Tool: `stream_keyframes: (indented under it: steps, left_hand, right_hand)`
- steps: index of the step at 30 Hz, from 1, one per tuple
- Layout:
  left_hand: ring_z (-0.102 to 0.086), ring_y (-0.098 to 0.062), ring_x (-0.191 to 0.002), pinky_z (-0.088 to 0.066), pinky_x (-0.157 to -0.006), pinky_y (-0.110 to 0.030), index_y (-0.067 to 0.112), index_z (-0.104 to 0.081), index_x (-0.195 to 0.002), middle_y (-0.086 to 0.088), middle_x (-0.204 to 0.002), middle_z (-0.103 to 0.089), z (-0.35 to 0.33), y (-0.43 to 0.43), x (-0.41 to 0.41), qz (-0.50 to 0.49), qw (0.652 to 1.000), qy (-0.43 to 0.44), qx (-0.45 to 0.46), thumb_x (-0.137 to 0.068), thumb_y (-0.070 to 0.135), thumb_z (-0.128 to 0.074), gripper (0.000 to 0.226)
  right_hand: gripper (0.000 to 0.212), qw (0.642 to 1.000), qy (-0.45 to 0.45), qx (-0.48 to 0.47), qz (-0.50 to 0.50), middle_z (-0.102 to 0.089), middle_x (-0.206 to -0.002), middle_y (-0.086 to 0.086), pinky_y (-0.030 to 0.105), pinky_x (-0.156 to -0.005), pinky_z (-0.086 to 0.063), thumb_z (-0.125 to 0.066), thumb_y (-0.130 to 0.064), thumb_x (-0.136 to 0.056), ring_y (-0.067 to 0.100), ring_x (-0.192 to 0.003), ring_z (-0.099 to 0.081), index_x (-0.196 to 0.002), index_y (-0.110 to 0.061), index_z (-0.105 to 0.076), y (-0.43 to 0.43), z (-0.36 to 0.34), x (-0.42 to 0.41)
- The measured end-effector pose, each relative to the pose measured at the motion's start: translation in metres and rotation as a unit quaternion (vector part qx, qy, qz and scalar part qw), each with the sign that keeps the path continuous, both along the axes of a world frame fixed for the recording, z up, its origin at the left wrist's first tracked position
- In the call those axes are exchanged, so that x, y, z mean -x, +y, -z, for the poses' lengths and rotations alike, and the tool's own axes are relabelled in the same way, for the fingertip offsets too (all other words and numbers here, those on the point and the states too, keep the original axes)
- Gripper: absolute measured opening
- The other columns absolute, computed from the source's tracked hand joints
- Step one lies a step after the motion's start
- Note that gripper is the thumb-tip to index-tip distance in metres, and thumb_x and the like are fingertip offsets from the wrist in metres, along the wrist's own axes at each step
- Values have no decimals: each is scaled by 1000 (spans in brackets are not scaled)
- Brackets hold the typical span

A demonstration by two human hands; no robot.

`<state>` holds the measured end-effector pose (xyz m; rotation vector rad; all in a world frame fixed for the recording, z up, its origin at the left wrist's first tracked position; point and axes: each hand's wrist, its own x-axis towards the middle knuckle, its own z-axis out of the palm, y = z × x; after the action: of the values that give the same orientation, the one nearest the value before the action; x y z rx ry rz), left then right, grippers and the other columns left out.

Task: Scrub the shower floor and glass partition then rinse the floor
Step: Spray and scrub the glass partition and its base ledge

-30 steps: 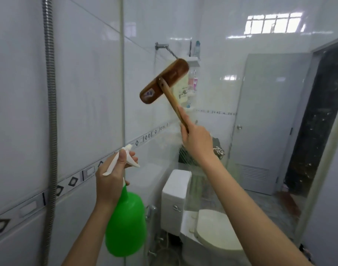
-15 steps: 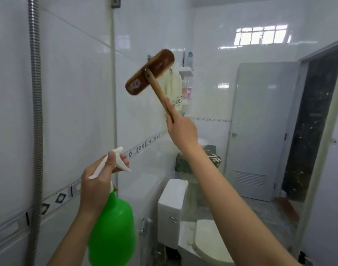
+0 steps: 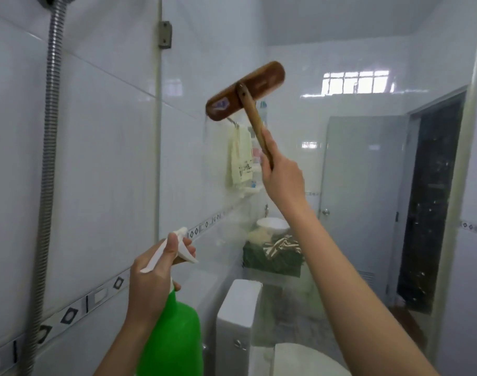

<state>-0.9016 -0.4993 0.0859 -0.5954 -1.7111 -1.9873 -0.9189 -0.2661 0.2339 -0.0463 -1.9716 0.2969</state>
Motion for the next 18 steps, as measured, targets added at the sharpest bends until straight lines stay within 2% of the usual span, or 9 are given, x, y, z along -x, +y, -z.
stream_keyframes:
  steps: [3,4,6,8,9,13,15,16,18]
  left_hand:
    - [-73,-12,-89,-46,-42,-28,20,-77,-93,3,-90,-78,-3,3,0,0,1000,10,-7,-93,49,-47,41]
    - [-73,-12,-89,-46,-43,-28,21,-77,-92,3,-90,-78,-4,2,-1,-2,1000,11,-8,-94,50,-48,40]
    - [-74,-13,-88,-46,-46,-30,30,-78,-88,4,-91,-78,-3,2,-3,4,1000,18,-16,-94,51,-51,35]
    - [-74,-11,-88,-46,-47,-30,40,-78,-84,4,-91,-78,-6,5,-3,20,999,16,-28,-93,50,-53,28]
    - [-74,-11,-87,-46,-45,-29,39,-77,-85,4,-90,-78,-8,6,-2,23,999,12,-32,-93,49,-53,28]
    - [-74,-15,-86,-44,-43,-26,26,-75,-88,0,-87,-78,-8,21,-2,40,999,-5,-23,-87,46,-47,35]
    - [-74,-14,-86,-45,-41,-26,22,-76,-90,1,-87,-78,-7,30,-2,45,999,-3,-22,-88,47,-47,38]
    - [-74,-13,-87,-46,-41,-25,20,-76,-93,2,-88,-78,-7,32,-1,44,999,3,-19,-88,47,-46,41]
    - [-74,-12,-87,-47,-41,-26,18,-76,-96,3,-89,-78,-8,34,-1,38,999,8,-16,-89,48,-45,44]
  right_hand:
    - [61,998,-3,65,-26,-50,-57,1,24,-39,-40,-41,-27,-101,11,-42,-44,-150,-43,-10,21,82,-37]
    - [63,995,-18,91,-32,-49,-54,0,19,-38,-38,-45,-25,-100,9,-41,-42,-149,-45,-10,24,116,-54]
    - [67,993,-29,108,-30,-49,-52,-2,18,-37,-39,-49,-23,-98,6,-39,-41,-146,-49,-10,26,153,-74]
    - [65,996,-18,83,-32,-52,-55,0,21,-39,-41,-47,-25,-99,9,-42,-46,-147,-49,-10,33,121,-64]
    - [61,998,-1,61,-25,-53,-57,1,22,-40,-40,-44,-28,-100,11,-44,-49,-149,-45,-12,35,89,-53]
    - [55,997,66,27,7,-58,-66,5,26,-46,-43,-39,-30,-101,17,-51,-53,-151,-37,-17,51,-23,-33]
    - [56,997,73,30,17,-57,-64,6,21,-44,-41,-40,-29,-101,17,-50,-53,-151,-38,-16,63,-8,-41]
    - [57,996,71,45,6,-55,-62,5,16,-42,-37,-41,-29,-101,15,-47,-50,-151,-39,-15,68,21,-50]
    - [61,994,51,91,-18,-49,-55,0,16,-40,-39,-43,-30,-99,8,-42,-43,-149,-45,-12,70,93,-76]
